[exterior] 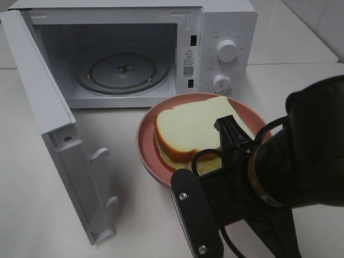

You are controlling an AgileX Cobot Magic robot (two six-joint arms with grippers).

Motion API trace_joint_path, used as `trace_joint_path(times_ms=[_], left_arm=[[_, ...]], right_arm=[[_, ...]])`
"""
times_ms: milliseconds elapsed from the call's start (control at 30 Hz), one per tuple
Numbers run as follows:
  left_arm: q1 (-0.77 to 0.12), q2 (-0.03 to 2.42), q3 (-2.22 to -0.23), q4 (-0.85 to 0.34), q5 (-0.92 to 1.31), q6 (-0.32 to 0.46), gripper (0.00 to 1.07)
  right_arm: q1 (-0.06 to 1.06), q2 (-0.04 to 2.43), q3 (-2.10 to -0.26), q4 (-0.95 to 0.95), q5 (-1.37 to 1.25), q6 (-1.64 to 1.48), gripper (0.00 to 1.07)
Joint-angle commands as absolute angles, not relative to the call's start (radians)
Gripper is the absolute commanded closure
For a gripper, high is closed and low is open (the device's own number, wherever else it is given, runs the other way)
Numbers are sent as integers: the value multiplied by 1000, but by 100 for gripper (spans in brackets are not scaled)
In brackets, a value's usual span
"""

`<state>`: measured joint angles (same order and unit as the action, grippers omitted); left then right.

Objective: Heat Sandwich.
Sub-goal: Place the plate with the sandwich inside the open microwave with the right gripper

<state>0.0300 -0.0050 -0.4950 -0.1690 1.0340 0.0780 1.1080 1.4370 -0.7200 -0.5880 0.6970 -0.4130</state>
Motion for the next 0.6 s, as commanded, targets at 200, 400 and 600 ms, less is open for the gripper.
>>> trace_joint_path(times_ms=[200,400,600], left_arm=[[31,-25,-493,-171,1034,73,3],[31,-25,-493,-171,1034,73,3],[31,-25,-493,-171,1034,73,3]], right_arm=[[998,1431,-719,-612,584,-638,107],[937,1431,-719,-571,537,-772,107],[845,1431,-719,-424,462,-1039,107]])
